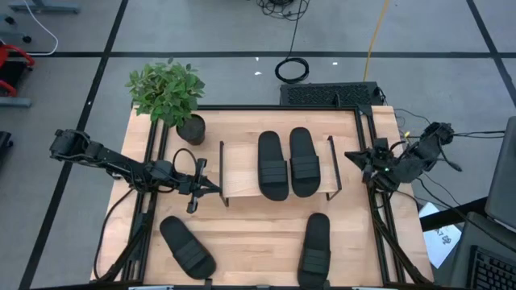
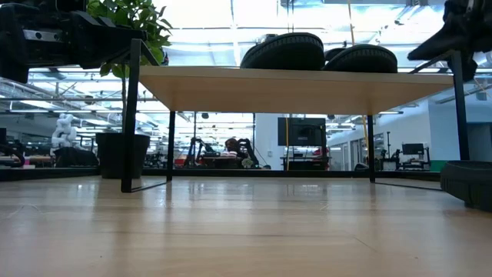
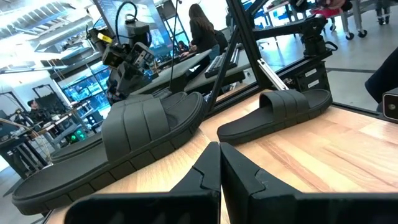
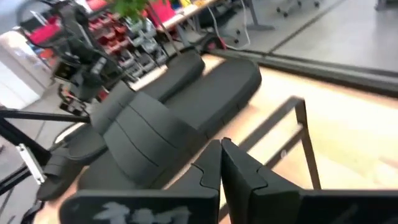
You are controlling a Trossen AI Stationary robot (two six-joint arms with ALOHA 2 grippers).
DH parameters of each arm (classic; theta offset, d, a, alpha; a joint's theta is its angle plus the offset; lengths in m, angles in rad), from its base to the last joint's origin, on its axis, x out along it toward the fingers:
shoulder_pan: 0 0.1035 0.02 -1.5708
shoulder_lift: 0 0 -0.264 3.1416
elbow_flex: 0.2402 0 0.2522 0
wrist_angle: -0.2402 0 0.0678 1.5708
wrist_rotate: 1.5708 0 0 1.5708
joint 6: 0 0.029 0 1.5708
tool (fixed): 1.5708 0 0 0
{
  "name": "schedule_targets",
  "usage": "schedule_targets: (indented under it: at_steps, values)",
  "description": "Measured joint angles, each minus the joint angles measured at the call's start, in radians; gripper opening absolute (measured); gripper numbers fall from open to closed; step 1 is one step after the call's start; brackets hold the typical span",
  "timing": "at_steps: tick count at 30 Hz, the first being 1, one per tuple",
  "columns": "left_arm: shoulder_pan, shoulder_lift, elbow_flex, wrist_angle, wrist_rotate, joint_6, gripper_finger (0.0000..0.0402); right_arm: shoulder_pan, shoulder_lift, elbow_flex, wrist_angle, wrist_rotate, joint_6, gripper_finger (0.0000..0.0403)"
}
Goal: Pick and place slides into the shelf
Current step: Put the black slide under the shelf
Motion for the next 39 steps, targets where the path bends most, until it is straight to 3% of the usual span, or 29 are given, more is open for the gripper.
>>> schedule_targets:
  at_steps: [5, 10, 19, 35, 39]
  values:
    - [0.0, 0.0, 0.0, 0.0, 0.0, -0.005, 0.0003, -0.008, 0.075, -0.003, -0.136, -0.005, 0.188, 0.0]
    - [0.0, 0.0, 0.0, -0.001, 0.0, -0.006, 0.0003, -0.041, 0.149, -0.024, -0.174, -0.098, 0.296, 0.0]
    - [0.0, 0.0, 0.0, -0.01, 0.0, -0.005, 0.0003, -0.075, 0.228, -0.074, 0.113, -0.238, 0.101, 0.0]
    - [0.0, -0.001, 0.0, -0.01, 0.001, -0.009, 0.0003, -0.076, 0.257, -0.079, 0.241, -0.5, -0.019, 0.0]
    - [0.0, -0.001, 0.0, -0.01, 0.001, -0.009, 0.0003, -0.076, 0.257, -0.079, 0.244, -0.51, -0.031, 0.0]
